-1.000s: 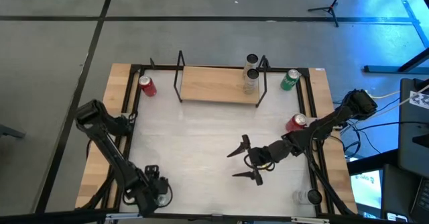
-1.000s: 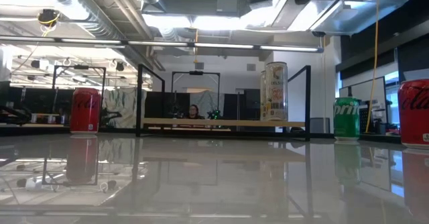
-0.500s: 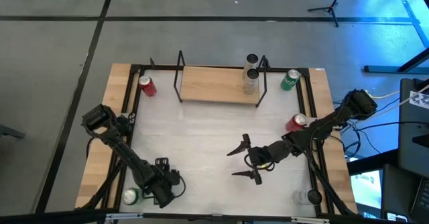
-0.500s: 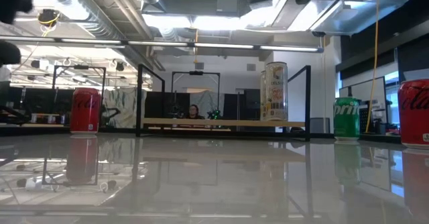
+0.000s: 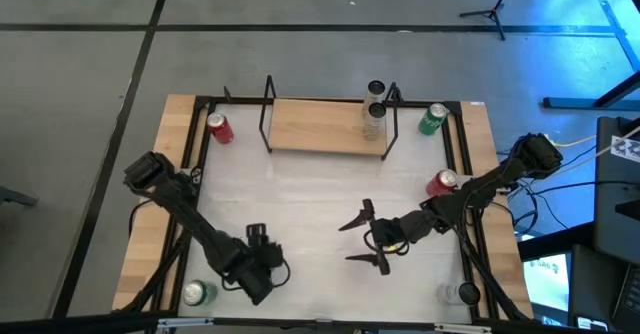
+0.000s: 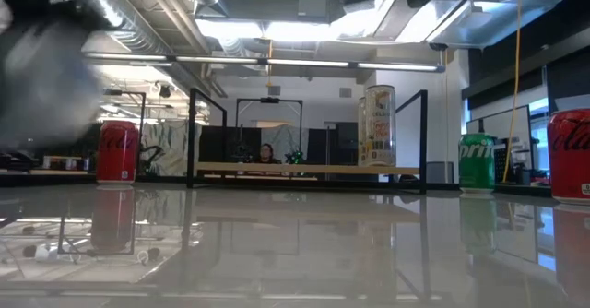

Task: Place canned beverage on shelf
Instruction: Put the left white blue soda can on the shelf

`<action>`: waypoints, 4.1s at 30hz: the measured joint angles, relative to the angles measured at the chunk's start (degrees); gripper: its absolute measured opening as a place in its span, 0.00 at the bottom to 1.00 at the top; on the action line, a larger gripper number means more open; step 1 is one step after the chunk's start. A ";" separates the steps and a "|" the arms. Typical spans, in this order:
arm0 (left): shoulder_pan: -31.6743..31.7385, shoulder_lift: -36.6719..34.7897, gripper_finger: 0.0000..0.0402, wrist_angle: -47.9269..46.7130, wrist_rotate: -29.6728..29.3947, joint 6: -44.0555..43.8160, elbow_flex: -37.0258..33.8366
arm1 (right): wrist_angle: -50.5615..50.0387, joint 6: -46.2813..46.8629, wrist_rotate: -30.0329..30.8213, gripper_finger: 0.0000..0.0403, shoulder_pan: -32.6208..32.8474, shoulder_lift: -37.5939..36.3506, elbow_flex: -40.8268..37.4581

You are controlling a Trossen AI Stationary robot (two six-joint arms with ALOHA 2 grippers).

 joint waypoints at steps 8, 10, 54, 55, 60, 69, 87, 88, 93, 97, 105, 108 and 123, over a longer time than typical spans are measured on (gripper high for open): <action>-4.84 -7.36 0.58 2.87 -32.63 9.13 6.42 | -0.46 1.67 9.84 0.83 0.00 1.93 0.00; -5.59 -7.52 0.58 5.35 -39.13 11.40 6.42 | 2.62 1.14 11.13 0.83 -0.12 3.66 0.00; 5.63 -6.99 0.58 84.41 -11.70 64.59 -8.60 | 32.13 -15.13 -4.64 0.83 -3.78 23.37 7.70; 5.61 -6.99 0.58 84.39 -11.48 64.47 -8.60 | 32.17 -15.05 -5.20 0.83 -3.76 23.37 7.87; 5.66 -6.99 0.58 84.85 -10.35 64.18 -8.60 | 32.21 -15.00 -5.63 0.81 -3.72 23.37 8.35; 5.63 -6.99 0.58 85.06 -10.10 63.50 -8.60 | 32.10 -15.50 -5.66 0.62 -3.74 23.37 8.35; -6.96 -22.65 0.86 43.88 -40.96 36.11 -8.54 | 4.18 -4.96 5.86 0.62 -3.72 16.18 8.28; -7.42 -23.73 0.86 40.84 -40.99 32.80 -8.51 | 0.85 -3.47 6.07 0.62 -3.68 15.57 8.27; -6.87 -25.56 0.85 32.16 -40.67 24.41 -8.53 | -13.37 4.03 7.22 0.62 -3.67 12.65 10.02; -3.65 -24.40 0.84 32.09 -37.53 23.95 -8.53 | -22.87 6.20 7.82 0.62 -3.76 12.75 12.73; 4.96 -19.68 0.84 32.56 -27.17 24.05 -8.55 | -37.43 9.59 7.45 0.62 -3.74 12.74 18.24; 7.66 -17.72 0.84 33.41 -23.25 24.53 -8.55 | -39.32 9.88 7.33 0.62 -3.74 12.72 19.18; 9.72 -12.54 0.84 26.83 -15.83 20.17 -8.55 | -44.04 12.69 1.03 0.62 -3.72 12.61 19.87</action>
